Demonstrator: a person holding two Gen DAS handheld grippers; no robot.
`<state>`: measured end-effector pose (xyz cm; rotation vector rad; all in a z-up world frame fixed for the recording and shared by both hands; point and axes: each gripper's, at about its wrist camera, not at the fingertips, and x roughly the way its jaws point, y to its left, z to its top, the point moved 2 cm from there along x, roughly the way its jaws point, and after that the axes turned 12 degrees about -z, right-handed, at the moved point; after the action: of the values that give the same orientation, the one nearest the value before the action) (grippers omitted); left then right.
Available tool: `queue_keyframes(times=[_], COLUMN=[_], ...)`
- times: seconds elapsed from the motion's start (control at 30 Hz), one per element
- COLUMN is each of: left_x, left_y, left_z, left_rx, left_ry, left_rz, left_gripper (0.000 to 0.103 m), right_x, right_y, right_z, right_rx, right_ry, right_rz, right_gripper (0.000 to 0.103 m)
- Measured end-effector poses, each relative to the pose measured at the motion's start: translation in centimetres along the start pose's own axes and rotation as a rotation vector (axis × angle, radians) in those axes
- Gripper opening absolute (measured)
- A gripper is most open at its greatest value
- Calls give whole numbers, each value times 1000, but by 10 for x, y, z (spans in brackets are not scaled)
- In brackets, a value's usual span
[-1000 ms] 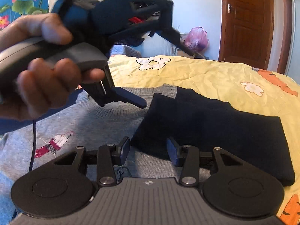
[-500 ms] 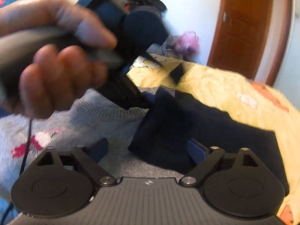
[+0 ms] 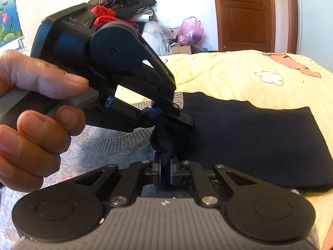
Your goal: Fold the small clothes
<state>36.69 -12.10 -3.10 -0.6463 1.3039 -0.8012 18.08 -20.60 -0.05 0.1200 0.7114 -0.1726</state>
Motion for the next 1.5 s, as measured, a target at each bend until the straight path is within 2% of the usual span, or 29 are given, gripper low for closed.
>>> queue_keyframes(times=[0.23,0.27,0.5,0.77,0.9,1.07,1.17,1.23,1.27,1.33,1.37,1.4,1.43,1.47,1.5], left_x=[-17,-20,-67,-140,-165,-171,-165,-157,-158,-169,-178,-189,-201,-213,-224], left_y=[-7,-7,-7,9,27,57,79,94,98,104,104,102,97,89,81], left_z=[-7,-9,-22,-36,-39,-42,-44,-45,-46,-47,-49,-52,-56,-62,-71], left_rx=[38,38,66,94,87,74,57,58,60,14,0,-2,2,24,60], left_ry=[-30,-33,-84,-142,-165,-171,-179,-172,-196,-247,-275,-309,-349,-393,-441], left_rz=[5,-7,-29,10,25,64,84,144,108,103,124,156,189,209,184], left_gripper=[5,5,5,5,5,5,6,8,10,11,21,47,66,92,96], right_x=[3,3,-23,-56,-68,-63,-49,-35,-32,-37,-45,-53,-62,-71,-75], right_y=[-26,-28,-12,35,60,83,99,111,112,111,109,106,100,93,85], right_z=[4,4,8,13,11,3,-7,-17,-20,-21,-19,-18,-16,-15,-13], right_rx=[213,221,175,108,84,65,24,-22,-33,-41,-46,-59,-75,-86,-98], right_ry=[53,51,-42,-74,-64,-21,33,99,100,84,84,78,59,28,-15], right_rz=[145,144,205,274,303,325,289,257,250,285,314,327,338,350,356], right_gripper=[14,14,14,14,14,14,14,17,19,34,45,57,64,81,89])
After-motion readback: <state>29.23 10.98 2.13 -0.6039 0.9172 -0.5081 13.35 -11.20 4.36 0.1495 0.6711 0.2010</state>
